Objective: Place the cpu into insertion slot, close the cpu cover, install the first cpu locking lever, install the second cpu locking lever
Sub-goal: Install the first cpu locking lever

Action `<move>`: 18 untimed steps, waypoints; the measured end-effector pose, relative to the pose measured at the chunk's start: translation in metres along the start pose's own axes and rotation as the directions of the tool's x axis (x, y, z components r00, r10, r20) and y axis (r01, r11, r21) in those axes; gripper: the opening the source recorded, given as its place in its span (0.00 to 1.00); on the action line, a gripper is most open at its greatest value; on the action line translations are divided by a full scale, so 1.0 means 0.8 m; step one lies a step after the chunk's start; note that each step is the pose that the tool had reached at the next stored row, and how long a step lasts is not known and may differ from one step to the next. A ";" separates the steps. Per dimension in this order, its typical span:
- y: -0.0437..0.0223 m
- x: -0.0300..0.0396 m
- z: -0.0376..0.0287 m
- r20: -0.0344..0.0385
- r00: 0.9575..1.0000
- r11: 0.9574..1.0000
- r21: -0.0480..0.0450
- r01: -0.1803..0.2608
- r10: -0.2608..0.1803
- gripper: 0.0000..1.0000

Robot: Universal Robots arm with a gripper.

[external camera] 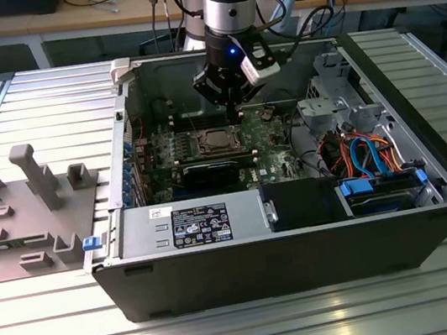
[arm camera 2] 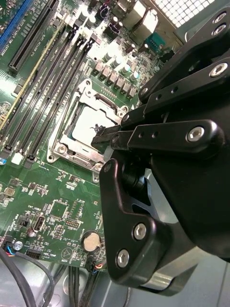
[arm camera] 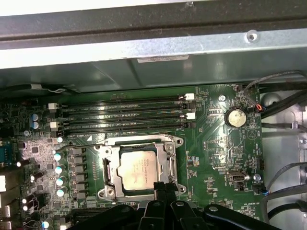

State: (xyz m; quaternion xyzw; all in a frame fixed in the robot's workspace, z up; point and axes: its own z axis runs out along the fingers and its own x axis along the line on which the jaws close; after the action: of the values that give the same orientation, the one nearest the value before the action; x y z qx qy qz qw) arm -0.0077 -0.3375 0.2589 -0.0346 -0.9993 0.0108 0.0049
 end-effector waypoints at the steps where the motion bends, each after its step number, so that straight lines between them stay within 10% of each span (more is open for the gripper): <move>1: 0.0000 0.0000 0.0000 0.000 1.000 1.000 0.000 0.001 -0.001 0.11; 18: 0.0000 0.0000 0.0000 0.000 1.000 1.000 0.000 0.019 -0.019 0.11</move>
State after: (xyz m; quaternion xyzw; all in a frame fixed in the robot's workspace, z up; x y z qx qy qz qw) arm -0.0077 -0.3375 0.2589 -0.0253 -0.9996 0.0109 0.0048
